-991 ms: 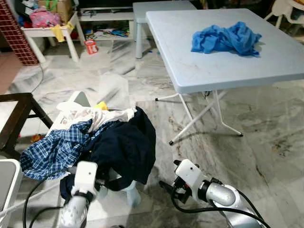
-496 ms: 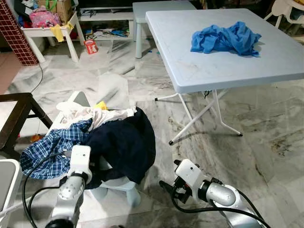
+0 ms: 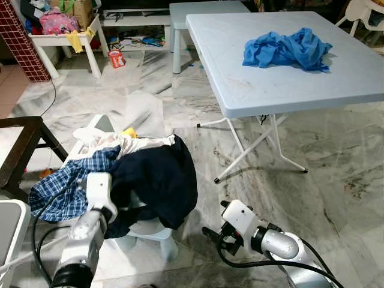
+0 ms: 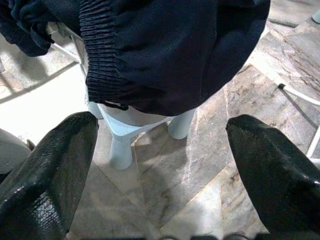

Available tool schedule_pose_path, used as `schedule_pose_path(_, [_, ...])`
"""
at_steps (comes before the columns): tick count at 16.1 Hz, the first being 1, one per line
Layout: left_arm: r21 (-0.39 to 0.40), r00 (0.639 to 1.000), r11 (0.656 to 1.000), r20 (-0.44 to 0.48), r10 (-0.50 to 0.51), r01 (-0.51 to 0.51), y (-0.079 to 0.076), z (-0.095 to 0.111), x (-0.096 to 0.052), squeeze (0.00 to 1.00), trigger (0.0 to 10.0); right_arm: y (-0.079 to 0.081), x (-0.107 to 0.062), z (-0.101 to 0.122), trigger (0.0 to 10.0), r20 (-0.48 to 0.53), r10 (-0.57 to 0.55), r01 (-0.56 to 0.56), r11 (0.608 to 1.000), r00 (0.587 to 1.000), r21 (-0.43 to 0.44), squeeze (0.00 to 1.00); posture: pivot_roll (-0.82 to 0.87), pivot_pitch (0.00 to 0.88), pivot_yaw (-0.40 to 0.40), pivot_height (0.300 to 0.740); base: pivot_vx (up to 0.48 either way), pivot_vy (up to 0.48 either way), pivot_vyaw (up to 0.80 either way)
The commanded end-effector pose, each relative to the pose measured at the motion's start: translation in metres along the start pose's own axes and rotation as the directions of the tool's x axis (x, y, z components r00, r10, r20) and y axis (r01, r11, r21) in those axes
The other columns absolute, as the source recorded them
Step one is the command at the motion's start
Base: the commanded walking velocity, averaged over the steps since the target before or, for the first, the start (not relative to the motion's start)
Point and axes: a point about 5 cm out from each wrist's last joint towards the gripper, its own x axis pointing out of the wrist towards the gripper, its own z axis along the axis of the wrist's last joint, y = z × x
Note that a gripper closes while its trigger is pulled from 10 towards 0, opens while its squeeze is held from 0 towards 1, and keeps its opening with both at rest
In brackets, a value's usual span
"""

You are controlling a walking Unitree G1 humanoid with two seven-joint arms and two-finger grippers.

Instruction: Hang hanger

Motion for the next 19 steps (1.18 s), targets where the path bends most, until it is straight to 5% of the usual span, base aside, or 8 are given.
schedule_pose_path(1, [-0.021,0.999,0.999,0.026,-0.03,0.031,0.0,0.016,0.004,0.0,0.0,-0.004,-0.001,-0.003,10.0,-0.007,-0.014,0.014,1.0,1.0,0.003,0.0,-0.1,0.078,-0.003,0.74,0.0,0.0,0.0])
schedule_pose_path(9, [-0.147,0.972,0.965,-0.064,-0.228,0.217,-0.017,0.027,-0.005,0.0,0.0,-0.006,-0.001,-0.003,10.0,-0.008,-0.019,0.019,1.0,1.0,0.002,0.0,-0.1,0.077,0.004,0.74,0.0,0.0,0.0])
schedule_pose_path(15, [-0.305,0.965,0.916,0.061,-0.253,0.26,-0.032,0.064,0.0,0.0,0.0,-0.007,-0.001,-0.003,10.0,-0.004,-0.028,0.028,1.0,1.0,0.005,0.0,-0.1,0.073,0.009,0.74,0.0,0.0,0.0])
schedule_pose_path(16, [-0.445,0.938,0.828,0.229,-0.261,0.339,-0.046,0.094,0.0,0.0,0.0,-0.007,0.0,-0.002,10.0,0.005,-0.04,0.04,0.999,0.999,0.009,0.0,-0.1,0.068,0.009,0.74,0.0,0.0,0.0])
schedule_pose_path(18, [-0.509,0.901,0.746,0.299,-0.315,0.429,-0.059,0.107,-0.005,0.0,0.0,-0.007,0.0,-0.002,10.0,0.009,-0.047,0.047,0.999,0.999,0.011,0.0,-0.1,0.067,0.009,0.74,0.0,0.0,0.0])
schedule_pose_path(19, [-0.522,0.841,0.66,0.299,-0.451,0.54,-0.077,0.115,-0.015,0.0,0.0,-0.009,0.001,-0.002,10.0,0.007,-0.06,0.06,0.998,0.998,0.021,0.0,-0.1,0.067,0.01,0.74,0.0,0.0,0.0])
